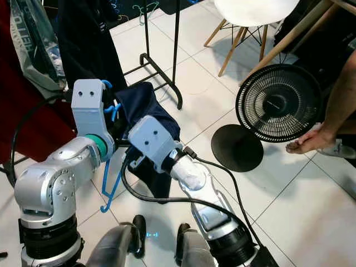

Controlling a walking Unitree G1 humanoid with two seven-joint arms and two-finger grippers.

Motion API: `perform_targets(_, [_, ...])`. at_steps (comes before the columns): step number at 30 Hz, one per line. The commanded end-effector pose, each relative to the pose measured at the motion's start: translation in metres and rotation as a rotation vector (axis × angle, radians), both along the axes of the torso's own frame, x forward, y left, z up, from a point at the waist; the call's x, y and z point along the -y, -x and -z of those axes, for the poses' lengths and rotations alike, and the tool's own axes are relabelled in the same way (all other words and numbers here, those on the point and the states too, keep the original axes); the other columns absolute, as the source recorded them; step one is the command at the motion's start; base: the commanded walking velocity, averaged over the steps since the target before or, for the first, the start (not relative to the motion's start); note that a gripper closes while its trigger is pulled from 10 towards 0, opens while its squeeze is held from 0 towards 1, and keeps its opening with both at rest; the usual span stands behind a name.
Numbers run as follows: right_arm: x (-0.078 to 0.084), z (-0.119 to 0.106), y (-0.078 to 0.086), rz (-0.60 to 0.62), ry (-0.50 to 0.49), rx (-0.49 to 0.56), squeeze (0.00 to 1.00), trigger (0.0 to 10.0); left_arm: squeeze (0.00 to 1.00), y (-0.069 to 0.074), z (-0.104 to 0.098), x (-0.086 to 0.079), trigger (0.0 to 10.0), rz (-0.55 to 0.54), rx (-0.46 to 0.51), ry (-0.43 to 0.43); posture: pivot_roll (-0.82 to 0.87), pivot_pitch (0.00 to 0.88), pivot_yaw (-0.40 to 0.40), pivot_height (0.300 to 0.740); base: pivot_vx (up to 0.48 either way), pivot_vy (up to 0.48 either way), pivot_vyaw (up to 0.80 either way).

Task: Hang hanger

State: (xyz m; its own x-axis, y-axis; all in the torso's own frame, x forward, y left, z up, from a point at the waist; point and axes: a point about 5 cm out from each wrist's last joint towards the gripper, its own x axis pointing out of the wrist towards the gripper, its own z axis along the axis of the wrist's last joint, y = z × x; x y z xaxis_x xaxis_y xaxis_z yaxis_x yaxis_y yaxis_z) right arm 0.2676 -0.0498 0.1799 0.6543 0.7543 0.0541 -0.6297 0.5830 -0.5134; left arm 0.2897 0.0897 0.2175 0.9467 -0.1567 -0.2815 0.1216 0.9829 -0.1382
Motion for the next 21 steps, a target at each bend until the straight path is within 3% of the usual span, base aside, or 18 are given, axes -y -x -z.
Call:
perform_targets(1, [-0.006,0.006,0.01,-0.062,0.034,-0.013,0.0,10.0,0.0,-0.002,-0.01,0.002,10.0,0.005,0.066,0.016,0.0,0.185,0.04,0.74,0.0,0.0,0.0])
perform_targets(4, [0.001,0.016,0.015,-0.079,0.066,-0.096,0.0,10.0,0.0,-0.006,-0.019,0.01,10.0,0.056,0.127,0.028,-0.01,0.184,0.04,0.74,0.0,0.0,0.0])
perform_targets(7, [0.001,0.016,0.015,-0.079,0.066,-0.096,0.0,10.0,0.0,-0.006,-0.019,0.01,10.0,0.056,0.127,0.028,-0.01,0.184,0.04,0.74,0.0,0.0,0.0])
perform_targets(13, [0.007,0.027,0.01,-0.094,0.062,-0.208,0.0,10.0,0.0,-0.004,-0.039,0.03,10.0,0.165,0.294,0.025,-0.02,0.175,0.036,0.74,0.0,0.0,0.0])
perform_targets(21, [0.013,0.029,0.019,-0.193,0.125,-0.237,0.0,10.0,0.0,-0.007,-0.045,0.029,10.0,0.16,0.352,0.022,-0.02,0.179,0.034,0.74,0.0,0.0,0.0])
